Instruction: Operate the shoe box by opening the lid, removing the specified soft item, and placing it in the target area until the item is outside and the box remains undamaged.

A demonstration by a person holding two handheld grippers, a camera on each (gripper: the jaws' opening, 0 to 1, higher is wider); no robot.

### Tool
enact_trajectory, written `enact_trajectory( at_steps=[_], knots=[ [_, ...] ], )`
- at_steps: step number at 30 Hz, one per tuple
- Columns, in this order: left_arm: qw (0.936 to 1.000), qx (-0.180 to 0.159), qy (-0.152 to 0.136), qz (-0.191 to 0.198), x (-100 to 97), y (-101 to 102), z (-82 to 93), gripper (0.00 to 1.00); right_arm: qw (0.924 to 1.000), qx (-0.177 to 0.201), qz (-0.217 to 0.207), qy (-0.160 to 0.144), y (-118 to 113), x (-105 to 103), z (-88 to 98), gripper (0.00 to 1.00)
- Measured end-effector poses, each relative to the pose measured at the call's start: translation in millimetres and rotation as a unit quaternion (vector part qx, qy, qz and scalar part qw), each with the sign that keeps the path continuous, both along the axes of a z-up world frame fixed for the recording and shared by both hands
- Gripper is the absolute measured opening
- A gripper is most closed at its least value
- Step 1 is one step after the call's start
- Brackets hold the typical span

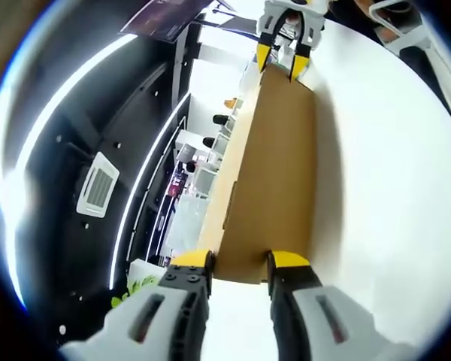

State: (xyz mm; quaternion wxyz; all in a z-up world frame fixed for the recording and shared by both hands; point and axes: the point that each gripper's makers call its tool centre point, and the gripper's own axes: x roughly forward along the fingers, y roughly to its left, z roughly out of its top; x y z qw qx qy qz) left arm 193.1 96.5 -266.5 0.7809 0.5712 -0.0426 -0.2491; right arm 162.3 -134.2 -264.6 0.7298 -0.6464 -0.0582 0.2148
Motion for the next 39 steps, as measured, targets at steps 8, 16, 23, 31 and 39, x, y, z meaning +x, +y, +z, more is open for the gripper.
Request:
enact_trajectory(
  at_steps=[8, 16, 23, 31, 39],
  knots=[
    [0.9999, -0.010, -0.012, -0.003, -1.3, 1, -0.1, 0.29, 0.9999, -0.006, -0.010, -0.006, 1, -2, -1.2, 0.27],
    [0.9972, -0.072, 0.008, 0.018, -0.1, -1, 0.9, 0.33, 0.9976, 0.063, -0.020, 0.020, 2, 0, 1.0, 0.28],
    [0.9959, -0.088, 0.014, 0.013, -1.3, -2, 2.6, 0.33, 0.9942, 0.102, -0.007, 0.033, 3, -2, -4.4, 0.36],
    [0.9905, -0.131, 0.042, -0.006, -6.3, -5, 1.7, 0.40, 0.9935, 0.105, -0.012, 0.043, 5, -6, -0.1, 0.36],
    [0.9532, -0.278, 0.115, -0.028, -16.7, -14, 14.2, 0.40, 0.9563, 0.282, 0.031, 0.069, 17, -22, 29.6, 0.51]
  ],
)
